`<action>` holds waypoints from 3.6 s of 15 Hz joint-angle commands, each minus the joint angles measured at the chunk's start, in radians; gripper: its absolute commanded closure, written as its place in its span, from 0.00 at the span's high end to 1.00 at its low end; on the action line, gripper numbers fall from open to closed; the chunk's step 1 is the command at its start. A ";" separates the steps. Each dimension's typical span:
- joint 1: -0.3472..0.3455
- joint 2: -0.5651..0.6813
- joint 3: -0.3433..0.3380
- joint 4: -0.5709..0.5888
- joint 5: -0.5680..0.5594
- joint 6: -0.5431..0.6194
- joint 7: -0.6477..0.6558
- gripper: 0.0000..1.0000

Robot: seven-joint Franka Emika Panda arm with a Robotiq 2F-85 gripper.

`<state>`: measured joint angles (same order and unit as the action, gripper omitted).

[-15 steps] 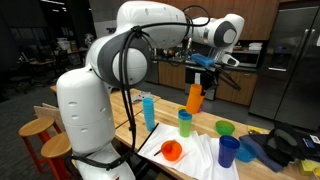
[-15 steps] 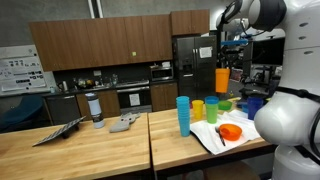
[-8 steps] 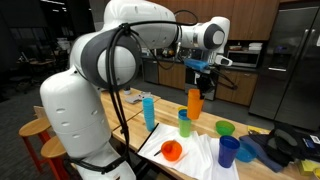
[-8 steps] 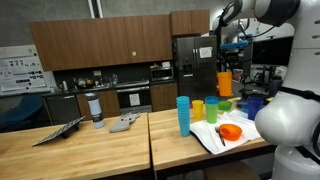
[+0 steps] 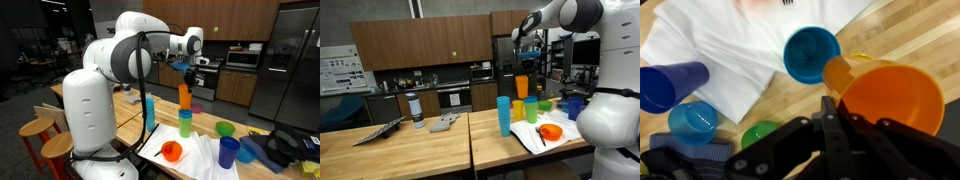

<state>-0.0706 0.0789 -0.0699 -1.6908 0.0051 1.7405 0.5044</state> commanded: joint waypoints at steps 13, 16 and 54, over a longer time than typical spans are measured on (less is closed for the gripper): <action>-0.027 -0.071 -0.035 -0.029 0.013 -0.037 0.032 0.01; -0.025 -0.070 -0.029 -0.029 0.019 -0.045 0.029 0.01; -0.025 -0.053 -0.029 -0.055 -0.030 -0.126 0.121 0.01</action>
<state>-0.1010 0.0269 -0.1005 -1.7500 -0.0163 1.6162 0.6158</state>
